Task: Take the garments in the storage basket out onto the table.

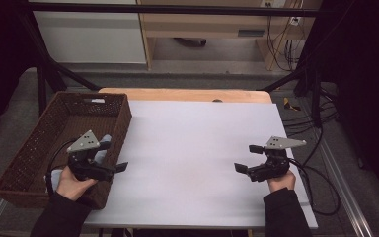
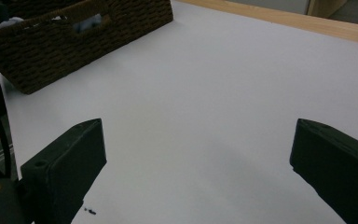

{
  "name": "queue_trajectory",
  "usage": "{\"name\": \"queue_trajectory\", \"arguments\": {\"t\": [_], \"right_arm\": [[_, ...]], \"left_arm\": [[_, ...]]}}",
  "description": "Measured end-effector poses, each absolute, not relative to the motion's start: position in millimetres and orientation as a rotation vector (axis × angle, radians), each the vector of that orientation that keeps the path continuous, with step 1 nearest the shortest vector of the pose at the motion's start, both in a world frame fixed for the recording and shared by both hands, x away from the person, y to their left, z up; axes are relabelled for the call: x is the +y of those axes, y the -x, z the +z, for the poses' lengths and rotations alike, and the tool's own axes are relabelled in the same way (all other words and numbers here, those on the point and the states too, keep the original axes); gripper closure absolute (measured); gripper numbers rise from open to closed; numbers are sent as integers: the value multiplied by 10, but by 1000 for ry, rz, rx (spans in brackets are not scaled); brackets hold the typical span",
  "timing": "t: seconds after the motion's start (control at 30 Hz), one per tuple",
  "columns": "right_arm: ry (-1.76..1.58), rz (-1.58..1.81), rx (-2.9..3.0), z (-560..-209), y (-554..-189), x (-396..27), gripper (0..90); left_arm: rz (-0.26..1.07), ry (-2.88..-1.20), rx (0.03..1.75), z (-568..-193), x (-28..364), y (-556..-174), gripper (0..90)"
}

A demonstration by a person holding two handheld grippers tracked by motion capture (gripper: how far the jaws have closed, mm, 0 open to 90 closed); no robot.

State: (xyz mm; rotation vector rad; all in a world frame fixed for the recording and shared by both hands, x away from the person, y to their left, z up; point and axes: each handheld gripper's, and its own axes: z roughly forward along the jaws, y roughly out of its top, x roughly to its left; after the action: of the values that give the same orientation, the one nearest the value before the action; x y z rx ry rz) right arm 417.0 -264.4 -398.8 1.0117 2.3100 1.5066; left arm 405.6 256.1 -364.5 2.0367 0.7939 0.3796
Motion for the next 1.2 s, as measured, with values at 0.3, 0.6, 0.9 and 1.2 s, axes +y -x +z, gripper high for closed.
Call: {"name": "queue_trajectory", "arguments": {"t": [0.3, 0.6, 0.9, 1.2], "right_arm": [[-1013, 1503, 2320, -3996, -4172, -2636, 41], [-1017, 1500, 2320, -4005, -4178, -2625, 41], [-1019, 1500, 2320, -4000, -4178, -2639, 41], [-1020, 1495, 2321, -4007, -4180, -2636, 41]], "left_arm": [[393, -2043, 816, -3587, 2601, -4032, 42], [396, -2046, 838, -3561, 2676, -4026, 42], [402, -2050, 855, -3547, 2747, -4023, 42], [415, -2047, 882, -3527, 2857, -3998, 42]]}}
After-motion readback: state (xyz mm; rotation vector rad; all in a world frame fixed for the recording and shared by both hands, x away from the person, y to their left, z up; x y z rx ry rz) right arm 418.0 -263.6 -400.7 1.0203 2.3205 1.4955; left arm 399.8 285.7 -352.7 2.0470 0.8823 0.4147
